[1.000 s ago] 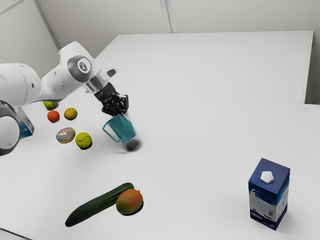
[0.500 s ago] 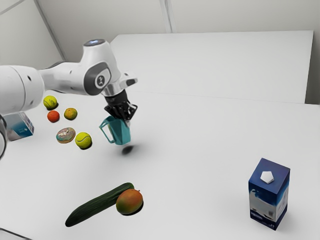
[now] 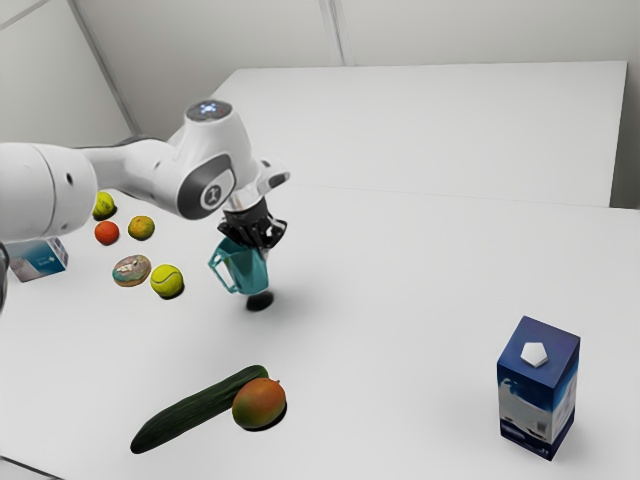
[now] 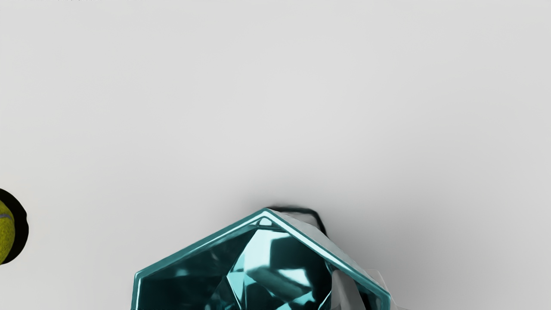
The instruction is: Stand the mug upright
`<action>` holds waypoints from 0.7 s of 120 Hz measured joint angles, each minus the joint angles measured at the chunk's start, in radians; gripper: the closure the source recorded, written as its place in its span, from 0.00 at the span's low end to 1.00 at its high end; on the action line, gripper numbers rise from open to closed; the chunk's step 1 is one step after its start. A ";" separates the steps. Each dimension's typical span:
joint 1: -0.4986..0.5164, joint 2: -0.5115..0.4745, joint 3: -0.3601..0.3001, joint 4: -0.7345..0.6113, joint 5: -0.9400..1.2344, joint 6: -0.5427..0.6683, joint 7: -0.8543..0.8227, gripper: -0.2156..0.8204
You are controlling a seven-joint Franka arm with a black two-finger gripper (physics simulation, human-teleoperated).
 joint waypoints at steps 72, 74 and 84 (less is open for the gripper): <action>-0.004 0.087 0.000 -0.004 0.028 0.098 -0.139 0.97; -0.004 0.088 0.000 -0.004 0.029 0.099 -0.142 0.97; -0.003 0.089 0.000 -0.004 0.027 0.101 -0.151 0.83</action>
